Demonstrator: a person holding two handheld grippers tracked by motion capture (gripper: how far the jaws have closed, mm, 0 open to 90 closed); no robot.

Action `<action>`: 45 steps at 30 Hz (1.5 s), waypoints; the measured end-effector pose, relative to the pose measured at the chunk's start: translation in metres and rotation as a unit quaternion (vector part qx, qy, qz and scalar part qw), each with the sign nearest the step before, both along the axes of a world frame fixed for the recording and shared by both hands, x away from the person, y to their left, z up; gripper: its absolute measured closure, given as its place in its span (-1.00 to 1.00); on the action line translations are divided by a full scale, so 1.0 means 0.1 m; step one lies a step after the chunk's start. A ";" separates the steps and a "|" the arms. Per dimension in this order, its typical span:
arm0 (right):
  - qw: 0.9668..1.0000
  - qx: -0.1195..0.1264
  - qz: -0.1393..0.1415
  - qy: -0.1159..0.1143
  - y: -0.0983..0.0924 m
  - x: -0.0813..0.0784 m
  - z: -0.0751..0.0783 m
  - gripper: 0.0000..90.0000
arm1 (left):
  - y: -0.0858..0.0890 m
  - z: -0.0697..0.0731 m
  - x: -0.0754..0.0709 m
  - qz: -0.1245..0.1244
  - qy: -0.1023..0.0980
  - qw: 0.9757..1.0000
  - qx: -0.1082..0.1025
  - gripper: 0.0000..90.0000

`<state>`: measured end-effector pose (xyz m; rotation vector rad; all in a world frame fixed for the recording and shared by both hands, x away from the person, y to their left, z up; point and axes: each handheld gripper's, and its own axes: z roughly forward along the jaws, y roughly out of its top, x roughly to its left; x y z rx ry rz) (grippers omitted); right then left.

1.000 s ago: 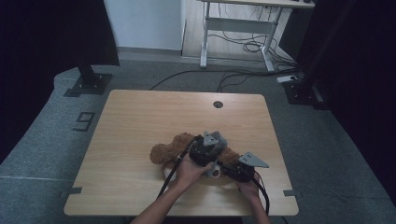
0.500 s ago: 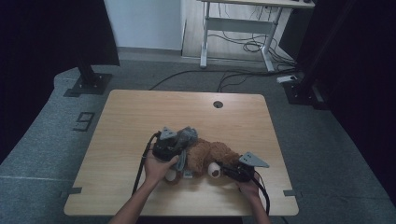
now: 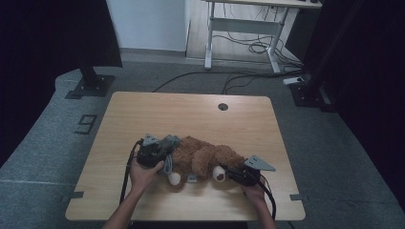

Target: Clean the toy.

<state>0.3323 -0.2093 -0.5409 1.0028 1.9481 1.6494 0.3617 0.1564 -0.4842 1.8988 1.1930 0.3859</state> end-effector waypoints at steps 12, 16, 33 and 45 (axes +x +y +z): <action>1.000 0.004 -0.001 0.001 -0.02 0.01 -0.01 0.01 | 0.33 -0.23 -0.08 0.036 0.033 0.999 0.003 0.73; 1.000 0.009 -0.003 0.005 -0.03 0.02 -0.01 0.01 | 0.28 -0.01 -0.15 0.024 0.004 1.000 -0.011 0.73; 1.000 0.009 -0.003 0.007 -0.03 0.01 -0.01 0.01 | -1.66 0.62 -0.20 -0.167 -0.063 0.984 -0.008 0.72; 1.000 0.010 -0.003 0.005 -0.03 0.02 -0.02 0.01 | -1.28 0.31 -0.12 -0.120 -0.040 0.992 -0.012 0.73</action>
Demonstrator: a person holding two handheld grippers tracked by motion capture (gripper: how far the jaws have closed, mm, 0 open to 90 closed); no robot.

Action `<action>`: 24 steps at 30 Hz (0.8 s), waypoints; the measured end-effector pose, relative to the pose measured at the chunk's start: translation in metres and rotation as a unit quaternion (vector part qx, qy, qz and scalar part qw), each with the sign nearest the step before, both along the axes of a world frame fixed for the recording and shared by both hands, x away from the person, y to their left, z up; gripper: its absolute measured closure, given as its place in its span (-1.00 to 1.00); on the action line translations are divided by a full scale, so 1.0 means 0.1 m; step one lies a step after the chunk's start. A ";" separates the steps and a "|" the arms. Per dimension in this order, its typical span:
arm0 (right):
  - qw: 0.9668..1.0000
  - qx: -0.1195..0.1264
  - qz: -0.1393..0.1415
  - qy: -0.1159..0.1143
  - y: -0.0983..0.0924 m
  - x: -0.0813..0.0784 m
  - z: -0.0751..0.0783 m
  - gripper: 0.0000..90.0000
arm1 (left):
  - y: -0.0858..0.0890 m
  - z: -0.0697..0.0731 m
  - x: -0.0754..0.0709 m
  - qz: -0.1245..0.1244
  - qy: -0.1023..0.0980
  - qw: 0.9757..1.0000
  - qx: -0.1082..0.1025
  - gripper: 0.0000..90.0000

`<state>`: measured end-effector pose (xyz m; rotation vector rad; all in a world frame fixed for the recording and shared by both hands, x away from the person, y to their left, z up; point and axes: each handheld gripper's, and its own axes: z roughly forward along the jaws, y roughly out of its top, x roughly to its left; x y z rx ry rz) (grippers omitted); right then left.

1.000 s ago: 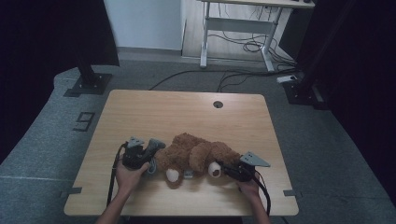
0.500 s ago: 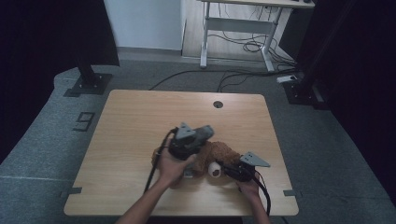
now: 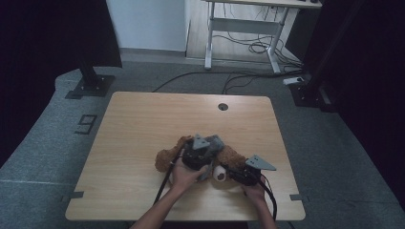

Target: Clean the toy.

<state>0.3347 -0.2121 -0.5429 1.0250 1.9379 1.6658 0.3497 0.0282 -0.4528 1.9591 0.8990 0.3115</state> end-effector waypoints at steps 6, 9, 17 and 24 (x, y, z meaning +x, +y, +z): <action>1.000 0.000 -0.001 0.000 0.00 -0.01 0.00 0.01 | 0.58 -0.07 0.02 0.041 0.016 0.999 -0.023 0.73; 1.000 -0.002 0.001 -0.003 0.01 -0.01 0.00 0.01 | 0.74 -0.11 0.00 0.051 0.018 0.998 -0.036 0.73; 1.000 -0.003 0.000 -0.004 0.01 -0.01 0.00 0.01 | 1.12 -0.21 0.04 0.095 0.038 0.993 -0.058 0.72; 1.000 -0.004 0.001 -0.005 0.02 -0.02 0.01 0.01 | 1.40 -0.37 0.05 0.121 0.066 0.989 -0.060 0.72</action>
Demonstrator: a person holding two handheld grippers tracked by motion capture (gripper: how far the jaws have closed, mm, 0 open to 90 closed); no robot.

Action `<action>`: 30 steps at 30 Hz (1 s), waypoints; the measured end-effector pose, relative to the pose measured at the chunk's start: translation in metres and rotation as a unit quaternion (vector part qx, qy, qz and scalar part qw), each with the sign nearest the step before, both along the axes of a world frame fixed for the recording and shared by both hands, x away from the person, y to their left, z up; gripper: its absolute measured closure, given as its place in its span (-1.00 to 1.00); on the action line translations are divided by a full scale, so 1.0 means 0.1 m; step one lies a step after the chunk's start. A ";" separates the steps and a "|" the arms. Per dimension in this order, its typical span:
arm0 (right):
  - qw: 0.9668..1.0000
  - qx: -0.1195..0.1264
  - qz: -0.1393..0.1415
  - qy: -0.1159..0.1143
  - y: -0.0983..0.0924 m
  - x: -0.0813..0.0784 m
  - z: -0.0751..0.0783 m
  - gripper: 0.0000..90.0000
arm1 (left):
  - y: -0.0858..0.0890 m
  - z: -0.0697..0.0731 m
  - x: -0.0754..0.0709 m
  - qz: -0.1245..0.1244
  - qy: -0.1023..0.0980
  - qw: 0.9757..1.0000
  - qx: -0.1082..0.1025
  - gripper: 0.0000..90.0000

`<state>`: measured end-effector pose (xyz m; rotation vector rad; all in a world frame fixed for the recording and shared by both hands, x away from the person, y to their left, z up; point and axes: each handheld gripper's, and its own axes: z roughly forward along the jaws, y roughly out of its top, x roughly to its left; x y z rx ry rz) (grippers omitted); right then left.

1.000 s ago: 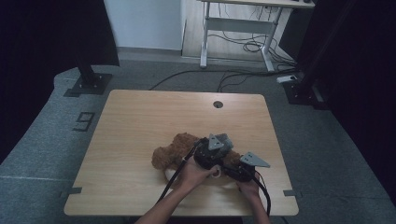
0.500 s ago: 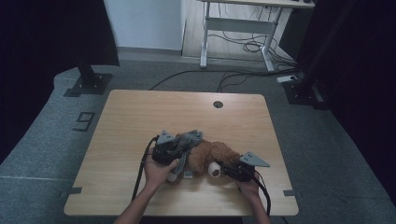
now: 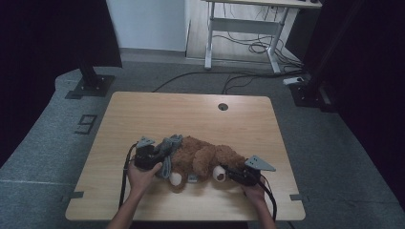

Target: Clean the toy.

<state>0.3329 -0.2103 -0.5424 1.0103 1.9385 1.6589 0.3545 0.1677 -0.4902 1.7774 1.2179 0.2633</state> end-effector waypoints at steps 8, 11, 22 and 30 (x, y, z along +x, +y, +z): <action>1.000 -0.003 0.002 0.005 0.02 -0.02 0.03 -0.10 | 0.11 -0.06 0.04 0.001 0.029 0.999 -0.013 0.72; 1.000 -0.007 -0.002 0.012 0.03 -0.03 0.08 -0.43 | 0.07 -0.09 0.02 0.003 0.024 1.000 0.004 0.72; 0.996 0.052 0.014 0.070 -0.07 -0.03 0.52 -0.78 | 0.02 -0.27 -0.19 0.001 0.008 1.000 0.026 0.73; 0.996 -0.036 0.007 0.081 0.01 0.04 0.63 -0.59 | 0.07 -0.26 -0.18 -0.004 0.019 1.000 0.006 0.73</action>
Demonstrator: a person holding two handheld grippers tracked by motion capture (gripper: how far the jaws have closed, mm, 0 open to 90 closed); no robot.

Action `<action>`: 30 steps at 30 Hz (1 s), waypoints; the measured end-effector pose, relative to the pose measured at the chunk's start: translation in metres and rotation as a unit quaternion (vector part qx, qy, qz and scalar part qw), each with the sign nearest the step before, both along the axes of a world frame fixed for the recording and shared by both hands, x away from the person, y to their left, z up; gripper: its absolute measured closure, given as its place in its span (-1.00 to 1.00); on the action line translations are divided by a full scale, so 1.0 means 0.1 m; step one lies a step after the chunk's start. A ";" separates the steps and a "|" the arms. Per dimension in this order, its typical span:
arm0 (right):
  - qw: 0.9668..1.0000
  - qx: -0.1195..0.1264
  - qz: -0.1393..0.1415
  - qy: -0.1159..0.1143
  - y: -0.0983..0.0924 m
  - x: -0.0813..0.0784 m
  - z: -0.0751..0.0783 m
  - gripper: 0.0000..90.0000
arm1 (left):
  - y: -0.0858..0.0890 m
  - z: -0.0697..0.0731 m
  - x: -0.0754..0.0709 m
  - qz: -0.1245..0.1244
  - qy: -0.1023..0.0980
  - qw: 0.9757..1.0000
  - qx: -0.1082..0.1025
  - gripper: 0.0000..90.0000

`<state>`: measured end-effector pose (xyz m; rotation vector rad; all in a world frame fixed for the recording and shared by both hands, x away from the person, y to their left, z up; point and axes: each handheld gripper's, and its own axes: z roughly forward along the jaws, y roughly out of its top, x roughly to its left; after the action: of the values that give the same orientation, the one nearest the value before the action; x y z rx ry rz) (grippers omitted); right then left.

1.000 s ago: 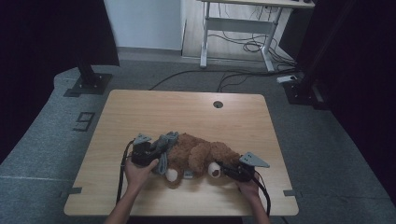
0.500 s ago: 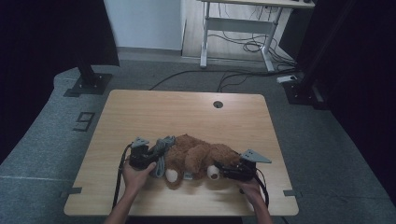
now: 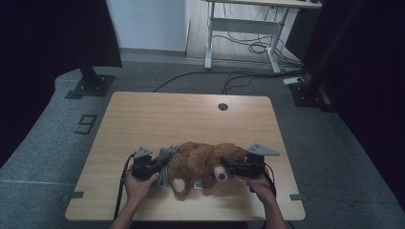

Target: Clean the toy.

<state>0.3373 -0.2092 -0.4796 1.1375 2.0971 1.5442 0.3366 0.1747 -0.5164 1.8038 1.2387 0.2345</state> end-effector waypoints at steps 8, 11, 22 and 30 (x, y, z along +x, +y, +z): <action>0.998 -0.029 0.001 0.059 -0.14 -0.01 -0.20 -0.51 | 0.02 0.02 0.06 -0.005 0.017 0.999 -0.028 0.72; 0.997 -0.037 0.000 0.068 -0.16 -0.04 -0.22 -0.44 | 0.04 0.04 0.08 -0.006 0.022 0.999 -0.025 0.72; 0.998 -0.025 -0.012 0.059 -0.19 -0.15 -0.33 -0.13 | 0.06 -0.11 0.21 -0.032 0.082 0.996 -0.034 0.71; 1.000 -0.001 -0.012 0.017 -0.10 -0.18 -0.33 0.15 | -0.15 -0.12 0.27 -0.063 0.101 0.985 -0.121 0.73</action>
<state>0.3190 -0.2189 -0.5131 1.1928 2.0973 1.5219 0.3631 0.1601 -0.5287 1.7145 1.2292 -0.1697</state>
